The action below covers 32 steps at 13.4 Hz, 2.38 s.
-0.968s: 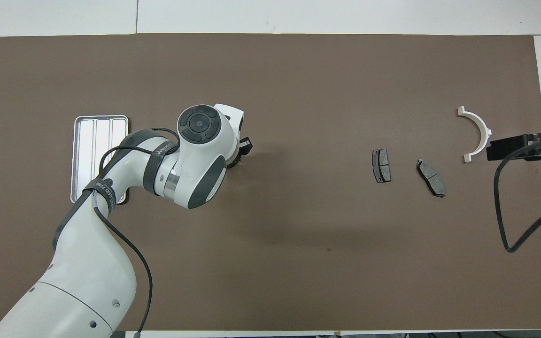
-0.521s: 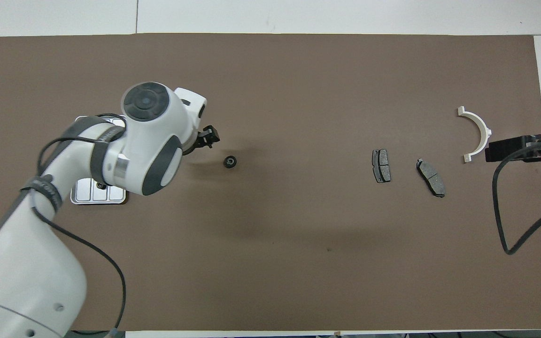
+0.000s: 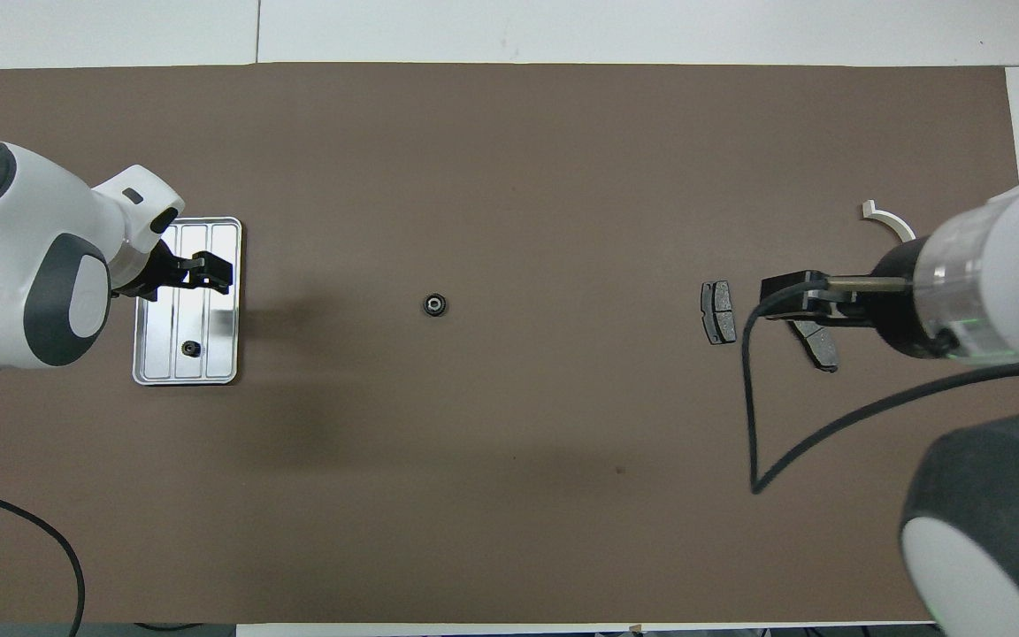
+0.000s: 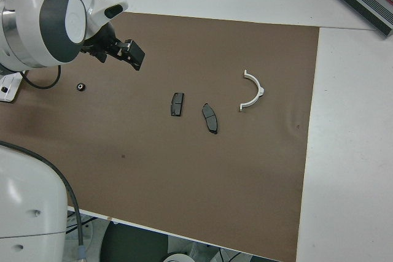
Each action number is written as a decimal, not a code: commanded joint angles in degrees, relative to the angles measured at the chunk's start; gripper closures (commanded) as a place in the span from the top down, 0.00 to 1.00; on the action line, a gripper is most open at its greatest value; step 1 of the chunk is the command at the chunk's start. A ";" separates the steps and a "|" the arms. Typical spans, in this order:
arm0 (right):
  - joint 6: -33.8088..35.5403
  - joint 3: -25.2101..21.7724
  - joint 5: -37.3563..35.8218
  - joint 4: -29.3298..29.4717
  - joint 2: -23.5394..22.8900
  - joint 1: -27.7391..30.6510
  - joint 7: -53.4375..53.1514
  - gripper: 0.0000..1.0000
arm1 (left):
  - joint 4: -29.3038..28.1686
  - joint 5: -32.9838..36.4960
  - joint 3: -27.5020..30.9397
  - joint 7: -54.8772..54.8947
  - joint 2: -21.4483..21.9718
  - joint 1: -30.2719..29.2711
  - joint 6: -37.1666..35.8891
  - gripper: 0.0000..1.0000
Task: Place bearing gear from tray to pile
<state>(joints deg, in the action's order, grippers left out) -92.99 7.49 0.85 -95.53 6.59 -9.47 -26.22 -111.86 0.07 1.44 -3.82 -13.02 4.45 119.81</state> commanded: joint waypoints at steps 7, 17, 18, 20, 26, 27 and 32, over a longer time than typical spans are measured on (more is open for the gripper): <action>-19.93 -0.20 0.82 0.16 -17.73 -16.44 -29.65 1.00 | -15.85 0.20 -1.09 2.50 8.18 -4.79 10.10 1.00; -20.92 -0.64 -8.67 26.08 -48.67 -26.21 -40.75 1.00 | -18.04 -1.21 -0.91 -1.19 7.31 -4.45 16.33 0.69; -20.22 -0.81 -8.76 28.28 -50.26 -26.56 -40.84 1.00 | -18.66 -1.21 -0.91 -1.10 7.30 -4.53 16.77 0.69; -19.34 -0.90 -9.20 30.57 -52.28 -26.65 -40.84 1.00 | -18.93 -1.21 -0.91 -1.27 7.48 -4.53 16.51 0.69; -19.78 -1.78 -10.34 33.57 -57.13 -29.11 -40.93 1.00 | -19.72 -1.21 -0.91 -1.98 7.31 -4.18 17.30 0.67; -19.77 -1.78 -10.34 33.57 -57.22 -29.20 -40.93 1.00 | -20.07 -1.21 -0.91 -2.41 7.22 -3.75 17.83 0.67; -20.82 -1.69 -10.26 32.96 -57.39 -29.20 -40.93 0.97 | -20.60 -1.21 -0.91 -2.59 7.22 -3.66 18.45 0.62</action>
<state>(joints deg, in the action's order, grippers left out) -114.14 5.88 -8.20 -64.41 -49.63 -38.61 -65.99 -131.08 -0.45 0.00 -5.81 -6.39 0.00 136.50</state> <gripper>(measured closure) 0.000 0.401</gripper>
